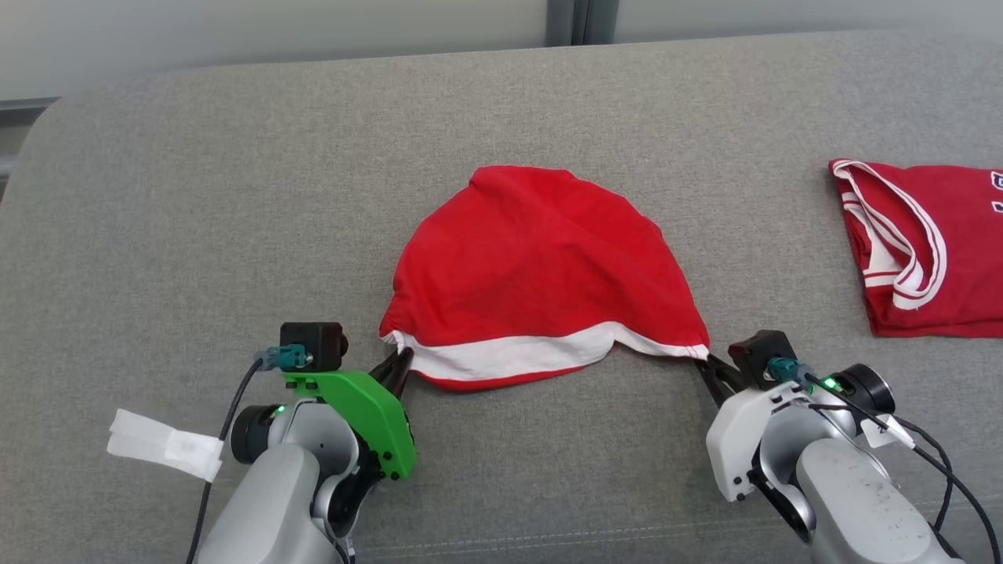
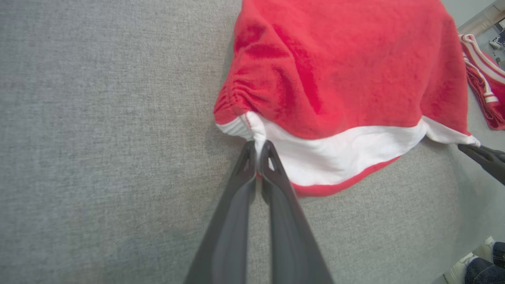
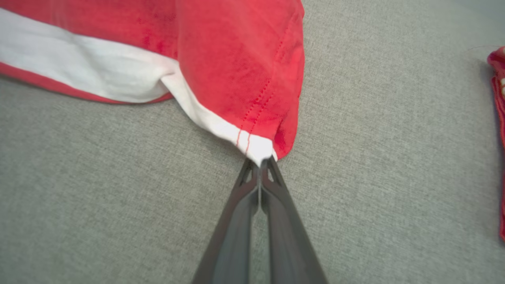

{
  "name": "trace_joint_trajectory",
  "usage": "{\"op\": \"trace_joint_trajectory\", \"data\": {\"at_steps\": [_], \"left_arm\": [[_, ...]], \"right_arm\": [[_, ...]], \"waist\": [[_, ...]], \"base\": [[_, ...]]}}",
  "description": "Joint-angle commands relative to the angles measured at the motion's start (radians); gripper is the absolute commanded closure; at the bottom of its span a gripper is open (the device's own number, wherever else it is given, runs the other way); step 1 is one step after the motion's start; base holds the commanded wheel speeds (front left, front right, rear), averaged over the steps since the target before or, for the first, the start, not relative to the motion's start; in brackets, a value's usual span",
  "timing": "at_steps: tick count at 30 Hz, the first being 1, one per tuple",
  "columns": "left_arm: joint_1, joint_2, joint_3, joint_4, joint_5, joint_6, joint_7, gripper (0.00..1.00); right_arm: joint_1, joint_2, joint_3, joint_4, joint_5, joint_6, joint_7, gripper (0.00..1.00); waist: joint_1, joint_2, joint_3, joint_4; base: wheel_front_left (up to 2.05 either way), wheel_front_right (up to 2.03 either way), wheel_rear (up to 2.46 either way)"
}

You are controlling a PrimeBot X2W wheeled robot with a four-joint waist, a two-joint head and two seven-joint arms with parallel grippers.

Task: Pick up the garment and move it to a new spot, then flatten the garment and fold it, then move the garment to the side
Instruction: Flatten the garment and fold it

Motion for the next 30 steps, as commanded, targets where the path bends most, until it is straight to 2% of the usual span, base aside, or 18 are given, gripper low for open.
{"op": "trace_joint_trajectory", "data": {"at_steps": [1, 9, 19, 23, 27, 30], "left_arm": [[0.005, 0.012, -0.002, -0.007, -0.011, -0.004, -0.01, 1.0], [0.006, 0.051, 0.01, -0.085, -0.026, -0.004, -0.056, 1.0], [-0.108, 0.109, 0.048, -0.236, -0.039, -0.003, -0.041, 1.0], [-0.226, 0.147, 0.045, -0.261, -0.036, -0.004, -0.028, 1.0], [-0.359, 0.208, 0.022, -0.249, -0.054, -0.003, -0.021, 1.0], [-0.463, 0.232, 0.02, -0.23, -0.075, -0.003, -0.033, 1.0]], "right_arm": [[0.01, -0.006, -0.002, -0.006, 0.007, -0.001, -0.008, 1.0], [0.031, -0.024, -0.045, -0.109, 0.082, -0.001, -0.015, 1.0], [-0.074, -0.089, -0.041, -0.301, 0.251, -0.001, 0.101, 1.0], [-0.196, -0.108, -0.015, -0.327, 0.345, -0.001, 0.159, 1.0], [-0.354, -0.055, -0.013, -0.285, 0.501, -0.001, 0.192, 1.0], [-0.484, -0.051, -0.009, -0.213, 0.524, -0.001, 0.184, 1.0]], "waist": [[0.0, 0.0, -0.009, 0.003], [0.0, 0.0, -0.043, 0.003], [0.0, 0.0, 0.005, -0.023], [0.0, 0.0, 0.061, -0.045], [0.0, 0.0, 0.127, -0.087], [0.0, 0.0, 0.189, -0.114]], "base": [[0.0, 0.0, 0.0], [0.0, 0.0, 0.0], [0.0, 0.0, 0.0], [0.0, 0.0, 0.0], [0.0, 0.0, 0.0], [0.0, 0.0, 0.0]]}}
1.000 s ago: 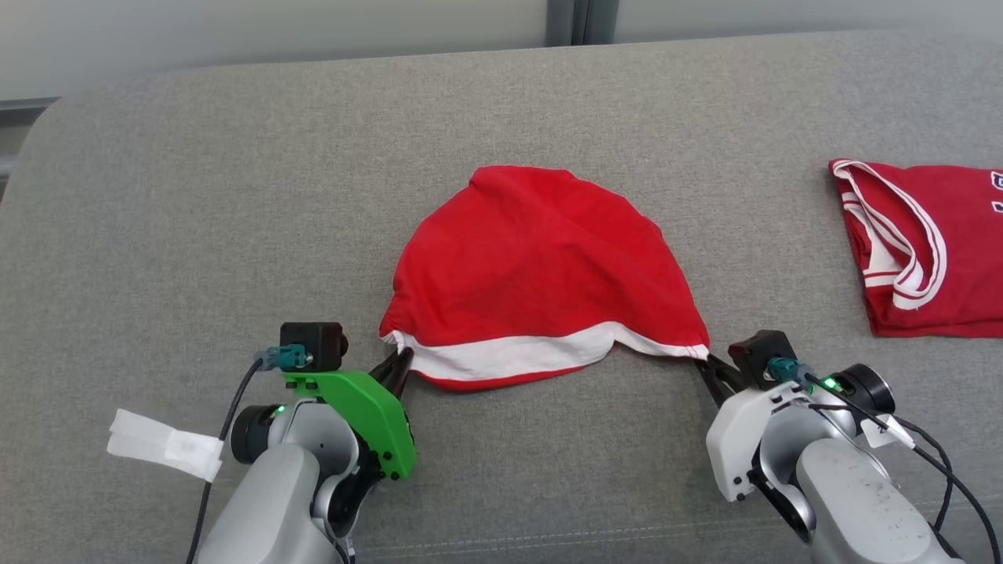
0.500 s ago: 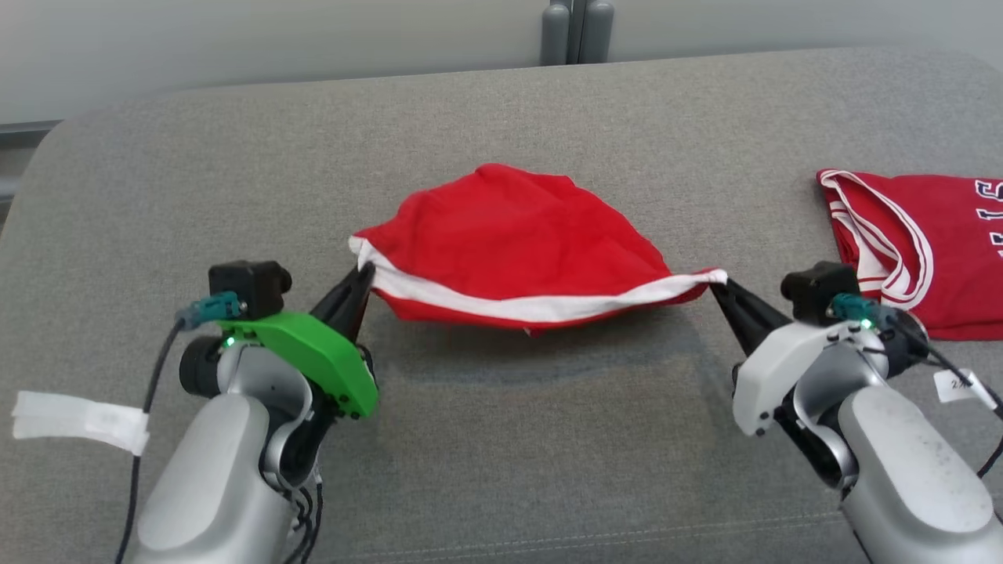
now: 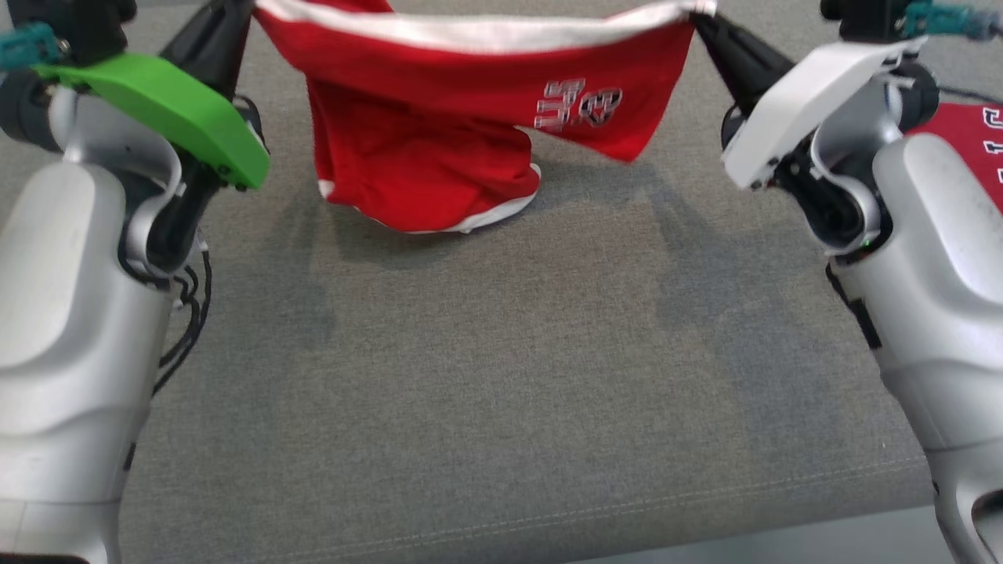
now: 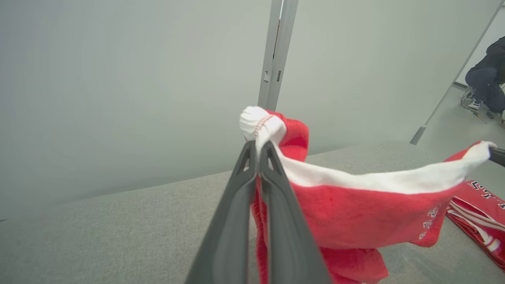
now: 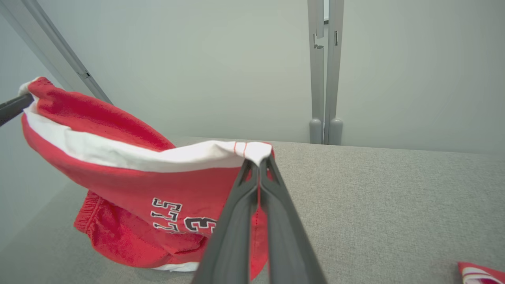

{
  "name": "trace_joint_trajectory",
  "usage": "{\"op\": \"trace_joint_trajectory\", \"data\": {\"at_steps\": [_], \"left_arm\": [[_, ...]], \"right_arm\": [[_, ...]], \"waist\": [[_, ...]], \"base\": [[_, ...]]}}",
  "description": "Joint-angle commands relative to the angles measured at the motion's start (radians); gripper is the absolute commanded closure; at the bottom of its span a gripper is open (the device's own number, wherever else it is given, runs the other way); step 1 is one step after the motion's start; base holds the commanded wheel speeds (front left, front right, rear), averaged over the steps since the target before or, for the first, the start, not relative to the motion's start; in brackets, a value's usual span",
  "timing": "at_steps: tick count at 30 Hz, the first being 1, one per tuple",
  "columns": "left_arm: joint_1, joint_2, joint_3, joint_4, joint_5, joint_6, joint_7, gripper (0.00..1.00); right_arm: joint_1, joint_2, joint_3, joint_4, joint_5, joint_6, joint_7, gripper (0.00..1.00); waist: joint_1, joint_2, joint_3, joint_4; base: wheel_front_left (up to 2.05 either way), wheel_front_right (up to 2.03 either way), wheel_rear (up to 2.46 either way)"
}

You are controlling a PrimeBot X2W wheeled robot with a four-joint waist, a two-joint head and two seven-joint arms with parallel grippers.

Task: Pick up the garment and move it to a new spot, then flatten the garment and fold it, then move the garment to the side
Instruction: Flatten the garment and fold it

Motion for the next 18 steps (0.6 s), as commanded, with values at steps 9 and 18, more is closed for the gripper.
{"op": "trace_joint_trajectory", "data": {"at_steps": [9, 18], "left_arm": [[-0.333, 0.015, 0.056, 0.08, -0.085, -0.002, -0.094, 1.0], [-0.555, 0.027, 0.058, 0.074, -0.24, -0.002, -0.135, 1.0]], "right_arm": [[-0.406, 0.048, -0.079, 0.246, -0.066, -0.001, -0.159, 1.0], [-0.703, 0.078, -0.163, 0.4, -0.226, -0.001, -0.395, 1.0]], "waist": [[0.0, 0.0, 0.251, -0.089], [0.0, 0.0, 0.313, -0.091]], "base": [[0.0, 0.0, 0.0], [0.0, 0.0, 0.0]]}}
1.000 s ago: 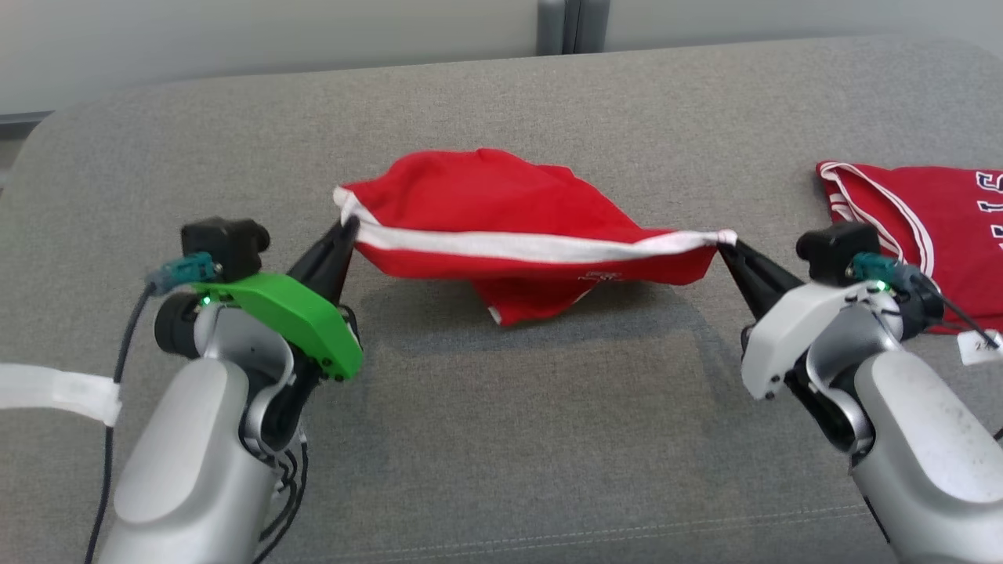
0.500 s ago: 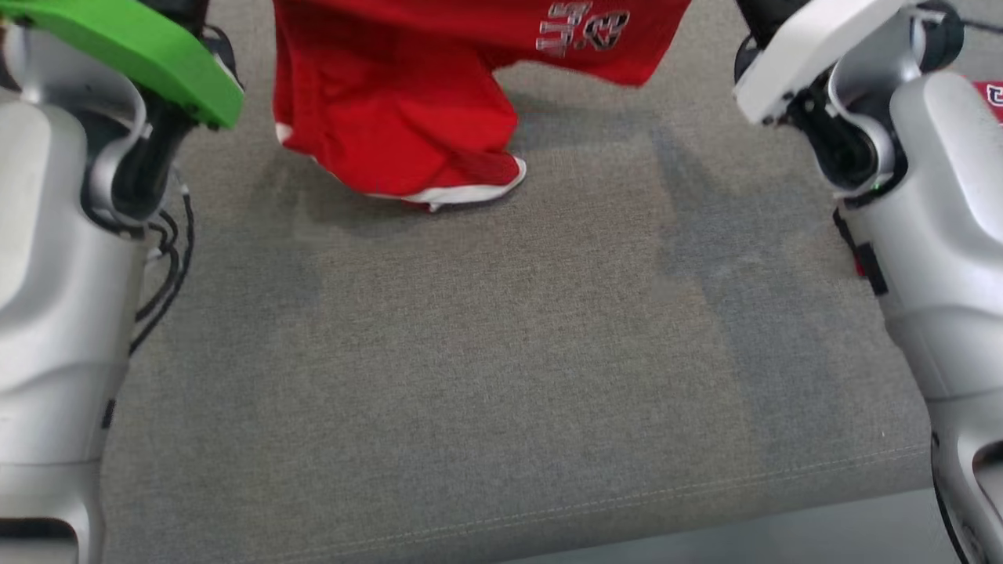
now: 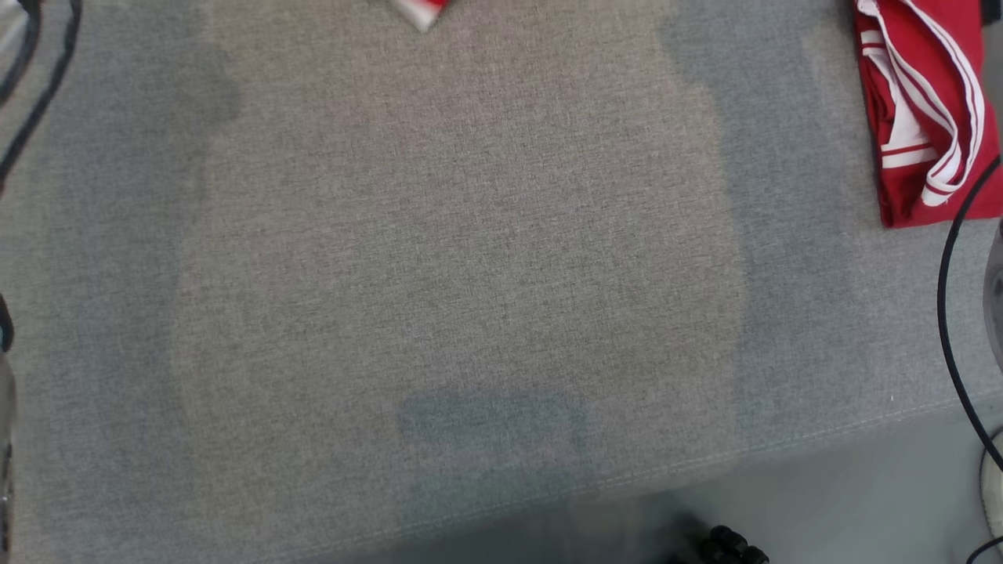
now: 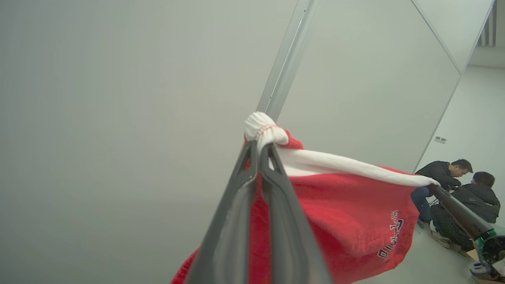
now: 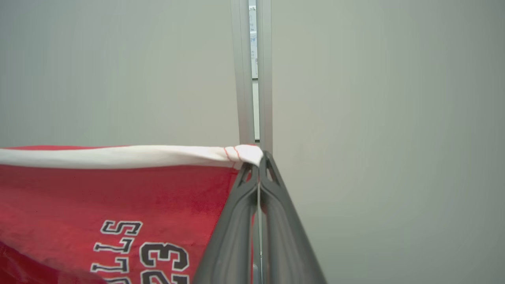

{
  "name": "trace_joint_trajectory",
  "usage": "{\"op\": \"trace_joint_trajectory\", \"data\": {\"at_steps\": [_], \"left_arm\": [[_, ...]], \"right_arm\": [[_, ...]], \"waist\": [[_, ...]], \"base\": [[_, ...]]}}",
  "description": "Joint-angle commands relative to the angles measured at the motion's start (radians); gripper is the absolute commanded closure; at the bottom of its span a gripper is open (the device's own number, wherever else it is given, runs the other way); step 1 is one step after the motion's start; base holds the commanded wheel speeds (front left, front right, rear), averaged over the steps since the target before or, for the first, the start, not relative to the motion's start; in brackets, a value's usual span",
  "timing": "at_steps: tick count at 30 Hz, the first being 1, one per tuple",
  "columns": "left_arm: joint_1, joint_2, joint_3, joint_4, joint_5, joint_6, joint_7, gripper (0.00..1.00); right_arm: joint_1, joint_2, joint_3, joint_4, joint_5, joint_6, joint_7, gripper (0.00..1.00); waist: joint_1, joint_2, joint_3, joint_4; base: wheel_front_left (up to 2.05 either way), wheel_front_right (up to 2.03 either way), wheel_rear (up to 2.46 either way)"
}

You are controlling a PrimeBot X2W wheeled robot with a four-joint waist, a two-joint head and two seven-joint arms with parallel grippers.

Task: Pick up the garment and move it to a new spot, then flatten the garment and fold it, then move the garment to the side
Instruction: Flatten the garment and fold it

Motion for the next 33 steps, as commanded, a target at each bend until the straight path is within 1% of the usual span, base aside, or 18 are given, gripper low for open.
{"op": "trace_joint_trajectory", "data": {"at_steps": [1, 4, 6, 8, 9, 11, 13, 15, 19, 21, 22, 23, 25, 26, 29, 33], "left_arm": [[-0.033, 0.019, 0.003, -0.016, -0.026, -0.001, -0.028, 1.0], [-0.051, 0.029, 0.01, -0.045, -0.072, -0.001, -0.09, 1.0], [-0.036, 0.04, 0.006, -0.058, -0.088, -0.001, -0.128, 1.0], [-0.004, 0.047, -0.013, -0.072, -0.105, -0.001, -0.159, 1.0], [0.015, 0.052, -0.019, -0.08, -0.109, -0.001, -0.184, 1.0], [0.055, 0.058, -0.034, -0.09, -0.117, -0.001, -0.215, 1.0], [0.108, 0.07, -0.074, -0.098, -0.109, -0.001, -0.224, 1.0], [0.14, 0.073, -0.088, -0.098, -0.115, -0.001, -0.231, 1.0], [0.276, 0.085, -0.142, -0.119, -0.107, -0.001, -0.254, 1.0], [0.357, 0.092, -0.157, -0.127, -0.094, 0.0, -0.265, 1.0], [0.395, 0.1, -0.169, -0.128, -0.073, 0.007, -0.269, 1.0], [0.481, 0.09, -0.167, -0.134, -0.072, 0.036, -0.278, 1.0], [0.557, 0.088, -0.176, -0.148, -0.037, 0.07, -0.284, 1.0], [0.601, 0.072, -0.174, -0.154, -0.037, 0.092, -0.286, 1.0], [0.711, 0.052, -0.181, -0.17, -0.008, 0.133, -0.291, 1.0], [0.828, 0.028, -0.21, -0.19, 0.064, 0.186, -0.292, 1.0]], "right_arm": [[-0.037, 0.006, -0.01, 0.013, -0.029, -0.002, -0.043, 1.0], [-0.089, 0.003, -0.015, 0.011, -0.071, -0.002, -0.095, 1.0], [-0.095, 0.002, -0.008, 0.0, -0.096, -0.002, -0.112, 1.0], [-0.082, 0.001, 0.002, -0.015, -0.099, -0.002, -0.119, 1.0], [-0.07, -0.008, 0.004, -0.027, -0.104, -0.002, -0.122, 1.0], [-0.042, -0.021, 0.011, -0.042, -0.099, -0.002, -0.124, 1.0], [0.003, -0.03, 0.03, -0.051, -0.086, -0.002, -0.125, 1.0], [0.028, -0.039, 0.043, -0.054, -0.078, -0.002, -0.124, 1.0], [0.147, -0.087, 0.106, -0.089, -0.032, -0.002, -0.073, 1.0], [0.219, -0.115, 0.124, -0.119, -0.004, -0.002, -0.029, 1.0], [0.258, -0.132, 0.134, -0.136, 0.003, -0.002, -0.005, 1.0], [0.334, -0.162, 0.166, -0.193, 0.024, -0.002, 0.042, 1.0], [0.419, -0.209, 0.173, -0.238, 0.029, -0.002, 0.098, 1.0], [0.467, -0.219, 0.169, -0.257, 0.039, -0.003, 0.136, 1.0], [0.601, -0.239, 0.167, -0.328, 0.062, -0.003, 0.249, 1.0], [0.776, -0.258, 0.134, -0.431, 0.093, -0.003, 0.392, 1.0]], "waist": [[-0.0002, 0.0, 0.034, -0.013], [-0.0002, 0.0, 0.037, -0.011], [-0.0002, 0.0, 0.039, -0.009], [-0.0002, 0.0, 0.041, -0.004], [-0.0002, 0.0, 0.041, 0.0], [-0.0002, 0.0, 0.037, 0.007], [-0.0002, 0.0, 0.03, 0.014], [-0.0002, 0.0, 0.023, 0.019], [-0.0002, 0.0, -0.01, 0.036], [-0.0002, 0.0, -0.031, 0.042], [-0.0002, 0.0, -0.046, 0.047], [-0.0002, 0.0, -0.076, 0.048], [-0.0002, 0.0, -0.108, 0.052], [-0.0002, 0.0, -0.125, 0.053], [-0.0002, 0.0, -0.176, 0.057], [-0.0002, 0.0, -0.239, 0.067]], "base": [[0.0, 0.0, 0.0], [0.0, 0.0, 0.0], [0.0, 0.0, 0.0], [0.0, 0.0, 0.0], [0.0, 0.0, 0.0], [0.0, 0.0, 0.0], [0.0, 0.0, 0.0], [0.0, 0.0, 0.0], [0.0, 0.0, 0.0], [0.0, 0.0, 0.0], [0.0, 0.0, 0.0], [0.0, 0.0, 0.0], [0.0, 0.0, 0.0], [0.0, 0.0, 0.0], [0.0, 0.0, 0.0], [0.0, 0.0, 0.0]]}}
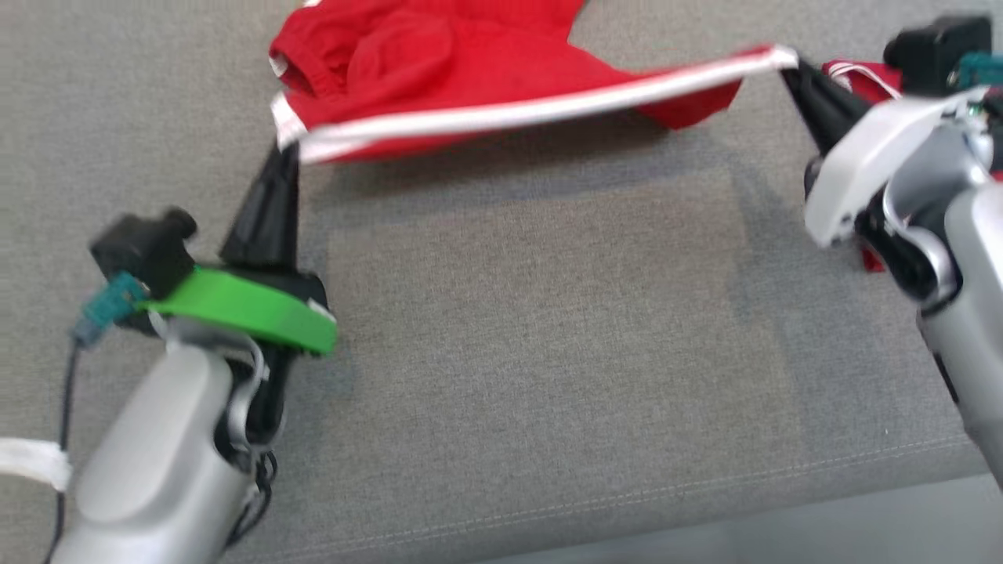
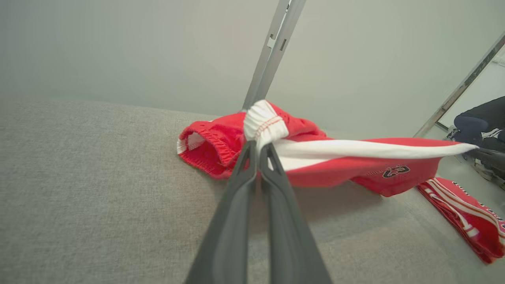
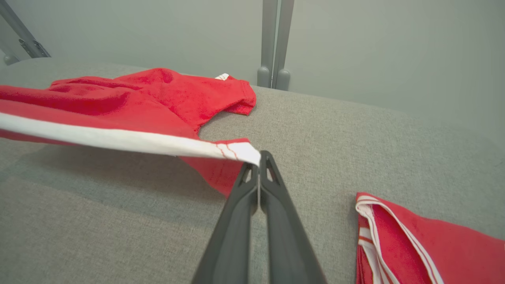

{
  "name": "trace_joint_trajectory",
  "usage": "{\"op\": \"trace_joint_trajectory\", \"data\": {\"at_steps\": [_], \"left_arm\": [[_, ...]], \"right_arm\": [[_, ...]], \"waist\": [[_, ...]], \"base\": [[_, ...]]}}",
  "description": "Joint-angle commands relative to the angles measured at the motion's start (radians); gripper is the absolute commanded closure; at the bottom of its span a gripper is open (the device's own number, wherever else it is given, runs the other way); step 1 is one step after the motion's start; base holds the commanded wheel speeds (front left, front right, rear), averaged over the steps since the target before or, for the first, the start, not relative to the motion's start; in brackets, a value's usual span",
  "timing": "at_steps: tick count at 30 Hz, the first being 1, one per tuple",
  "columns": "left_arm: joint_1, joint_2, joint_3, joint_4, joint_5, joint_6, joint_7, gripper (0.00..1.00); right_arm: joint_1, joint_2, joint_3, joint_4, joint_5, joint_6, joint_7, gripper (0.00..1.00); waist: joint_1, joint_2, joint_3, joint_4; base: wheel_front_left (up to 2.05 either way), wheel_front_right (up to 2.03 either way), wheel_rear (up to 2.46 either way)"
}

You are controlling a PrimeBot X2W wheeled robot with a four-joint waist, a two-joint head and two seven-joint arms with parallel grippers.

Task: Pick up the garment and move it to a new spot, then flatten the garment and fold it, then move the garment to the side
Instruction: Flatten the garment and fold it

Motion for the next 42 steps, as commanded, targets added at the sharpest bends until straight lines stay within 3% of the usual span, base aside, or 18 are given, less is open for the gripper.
{"op": "trace_joint_trajectory", "data": {"at_steps": [1, 8, 17, 29, 36, 42], "left_arm": [[0.037, 0.001, 0.005, -0.004, 0.019, 0.017, -0.005, 1.0], [0.214, -0.017, 0.009, -0.031, 0.06, 0.066, -0.005, 1.0], [0.372, -0.044, 0.014, -0.014, 0.042, 0.075, -0.005, 1.0], [0.478, 0.044, -0.079, -0.04, 0.146, 0.135, 0.054, 1.0], [0.534, 0.069, -0.098, -0.11, 0.155, 0.161, 0.068, 1.0], [0.452, 0.068, -0.126, -0.149, 0.2, 0.159, 0.102, 1.0]], "right_arm": [[0.047, -0.017, -0.012, -0.018, 0.008, -0.003, 0.028, 1.0], [0.262, -0.03, -0.038, -0.178, 0.033, -0.003, 0.207, 1.0], [0.453, -0.058, -0.09, -0.285, 0.039, -0.003, 0.374, 1.0], [0.647, -0.075, -0.157, -0.428, 0.079, -0.003, 0.535, 1.0], [0.71, -0.057, -0.233, -0.533, 0.074, -0.003, 0.559, 1.0], [0.591, -0.052, -0.214, -0.519, 0.016, -0.003, 0.496, 1.0]], "waist": [[0.0001, 0.0, -0.077, 0.016], [0.0001, 0.0, -0.165, 0.028], [0.0001, 0.0, -0.252, 0.044], [0.0001, 0.0, -0.304, 0.045], [0.0001, 0.0, -0.298, 0.056], [0.0001, 0.0, -0.247, 0.061]], "base": [[0.0, 0.0, 0.0], [0.0, 0.0, 0.0], [0.0, 0.0, 0.0], [0.0, 0.0, 0.0], [0.0, 0.0, 0.0], [0.0, 0.0, 0.0]]}}
